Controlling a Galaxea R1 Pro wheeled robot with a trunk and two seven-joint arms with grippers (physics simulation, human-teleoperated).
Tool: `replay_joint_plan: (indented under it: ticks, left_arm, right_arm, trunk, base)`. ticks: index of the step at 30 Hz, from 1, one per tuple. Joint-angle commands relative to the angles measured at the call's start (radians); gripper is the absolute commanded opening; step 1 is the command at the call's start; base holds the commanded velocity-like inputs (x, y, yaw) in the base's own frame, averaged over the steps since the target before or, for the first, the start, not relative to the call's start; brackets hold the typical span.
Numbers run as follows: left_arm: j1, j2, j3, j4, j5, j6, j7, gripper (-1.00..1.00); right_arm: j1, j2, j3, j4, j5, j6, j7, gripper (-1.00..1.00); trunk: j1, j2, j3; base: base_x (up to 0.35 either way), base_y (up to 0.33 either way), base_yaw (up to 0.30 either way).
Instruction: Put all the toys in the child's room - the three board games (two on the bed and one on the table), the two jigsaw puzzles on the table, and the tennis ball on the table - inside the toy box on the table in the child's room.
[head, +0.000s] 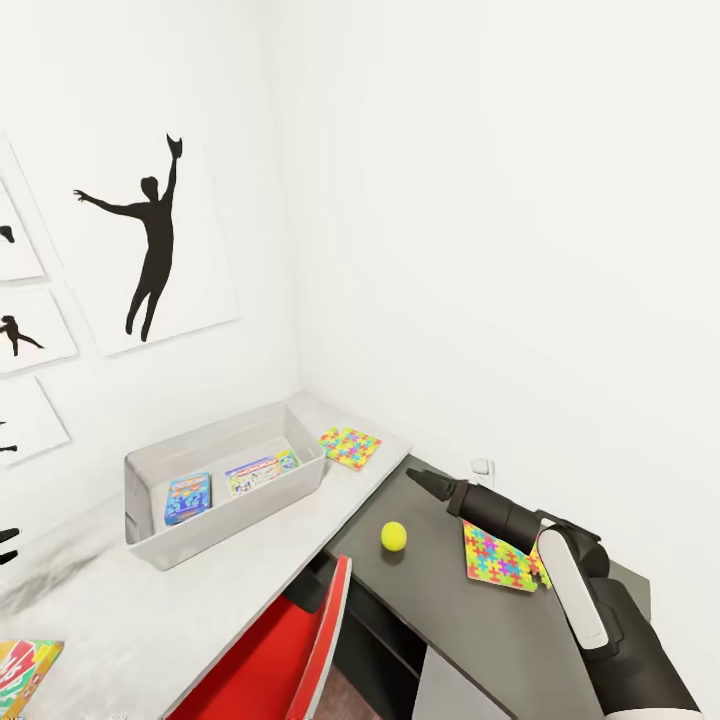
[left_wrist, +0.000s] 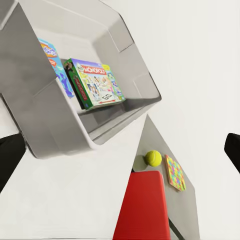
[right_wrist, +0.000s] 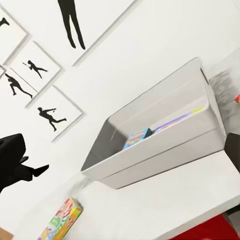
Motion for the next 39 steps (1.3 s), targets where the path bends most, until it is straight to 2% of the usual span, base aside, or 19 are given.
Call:
replay_joint_plan:
  ticks: [1, 21, 39]
  left_arm:
    - [-0.001, 0.000, -0.003, 0.001, 0.003, 0.011, -0.003, 1.00]
    - [-0.001, -0.005, -0.003, 0.001, 0.002, 0.009, -0.003, 1.00]
    - [-0.001, -0.007, -0.003, 0.001, 0.002, 0.009, -0.003, 1.00]
  right_arm:
    - [-0.001, 0.000, -0.001, 0.000, -0.004, 0.006, 0.001, 1.00]
    - [-0.001, 0.000, 0.000, -0.001, -0.003, 0.005, 0.000, 1.00]
    - [-0.001, 0.003, 0.000, -0.001, -0.003, 0.005, -0.001, 1.00]
  trunk:
    - [0.000, -0.001, -0.001]
    - [0.000, -0.001, 0.023]
    - [0.000, -0.001, 0.042]
  base:
    - [-0.084, 0.057, 0.106]
    - [-0.074, 0.056, 0.192]
    - [-0.145, 0.150, 0.233]
